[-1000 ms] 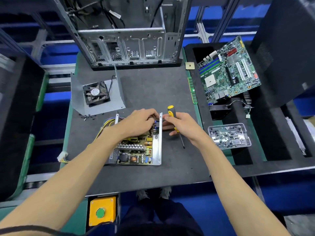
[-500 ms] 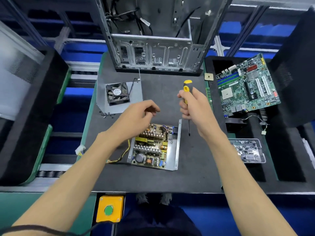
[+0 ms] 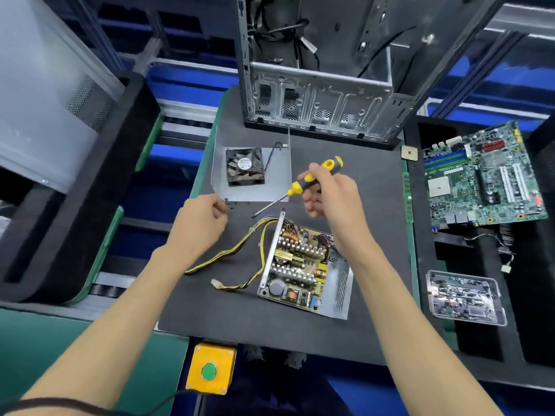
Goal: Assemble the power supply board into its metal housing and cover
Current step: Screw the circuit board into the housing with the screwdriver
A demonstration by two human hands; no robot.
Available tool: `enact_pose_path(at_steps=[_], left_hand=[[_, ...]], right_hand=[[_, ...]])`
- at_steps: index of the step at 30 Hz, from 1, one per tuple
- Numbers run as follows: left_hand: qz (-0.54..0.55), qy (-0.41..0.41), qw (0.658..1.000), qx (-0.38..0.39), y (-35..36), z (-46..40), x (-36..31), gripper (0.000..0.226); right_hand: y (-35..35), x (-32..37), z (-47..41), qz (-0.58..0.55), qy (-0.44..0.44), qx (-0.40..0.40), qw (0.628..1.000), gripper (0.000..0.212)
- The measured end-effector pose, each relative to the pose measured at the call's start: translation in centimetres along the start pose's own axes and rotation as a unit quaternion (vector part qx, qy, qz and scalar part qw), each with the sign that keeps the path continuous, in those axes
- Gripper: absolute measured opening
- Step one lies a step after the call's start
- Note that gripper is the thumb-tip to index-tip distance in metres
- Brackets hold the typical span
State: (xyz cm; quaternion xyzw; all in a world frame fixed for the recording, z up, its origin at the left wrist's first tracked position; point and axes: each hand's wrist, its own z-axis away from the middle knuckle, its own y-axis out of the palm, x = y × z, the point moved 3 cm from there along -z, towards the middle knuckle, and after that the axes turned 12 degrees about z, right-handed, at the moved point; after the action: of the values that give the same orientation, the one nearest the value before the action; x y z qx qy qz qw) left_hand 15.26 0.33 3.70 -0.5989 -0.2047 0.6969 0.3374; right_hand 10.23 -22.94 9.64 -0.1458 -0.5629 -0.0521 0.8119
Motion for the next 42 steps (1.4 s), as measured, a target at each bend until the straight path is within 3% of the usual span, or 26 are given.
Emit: enact_pose_path(at_steps=[5, 11, 19, 22, 25, 28, 32, 34, 38, 42], left_hand=[[-0.029, 0.02, 0.999, -0.015, 1.3, -0.2, 0.9, 0.003], [-0.093, 0.09, 0.991, -0.032, 1.8, -1.2, 0.5, 0.014], [-0.156, 0.095, 0.983, -0.012, 2.5, -2.2, 0.2, 0.013], [-0.097, 0.092, 0.991, -0.025, 2.3, -1.6, -0.5, 0.006], [0.109, 0.041, 0.993, -0.037, 1.6, -0.8, -1.9, 0.008], [0.33, -0.021, 0.944, 0.004, 1.1, -0.2, -3.7, 0.014], [0.548, -0.086, 0.828, 0.079, 1.0, 0.3, -5.6, 0.013], [0.604, -0.116, 0.781, 0.109, 1.3, 0.7, -6.2, 0.013], [0.658, -0.169, 0.719, 0.144, 2.1, 1.3, -7.1, 0.01], [0.681, -0.202, 0.686, 0.158, 2.8, 1.9, -7.8, 0.01]], right_hand=[[1.2, -1.2, -1.1, 0.003, 0.032, -0.015, 0.999, 0.029], [1.7, -1.5, -2.1, 0.008, 0.044, -0.01, 0.999, 0.027], [1.7, -1.4, -2.6, 0.005, 0.041, -0.005, 0.999, 0.029], [1.2, -1.4, -2.6, 0.0, 0.04, -0.015, 0.999, 0.029], [0.5, -1.3, -2.4, -0.016, 0.034, -0.031, 0.999, 0.029], [-0.4, -1.2, -2.2, -0.045, 0.029, -0.053, 0.997, 0.028], [-1.8, -0.8, -1.7, -0.087, 0.022, -0.091, 0.992, 0.029], [-2.5, -0.6, -1.4, -0.111, 0.016, -0.104, 0.988, 0.03], [-3.6, -0.7, -0.6, -0.138, 0.001, -0.113, 0.984, 0.028], [-4.6, -0.9, 0.2, -0.144, -0.008, -0.115, 0.983, 0.028]])
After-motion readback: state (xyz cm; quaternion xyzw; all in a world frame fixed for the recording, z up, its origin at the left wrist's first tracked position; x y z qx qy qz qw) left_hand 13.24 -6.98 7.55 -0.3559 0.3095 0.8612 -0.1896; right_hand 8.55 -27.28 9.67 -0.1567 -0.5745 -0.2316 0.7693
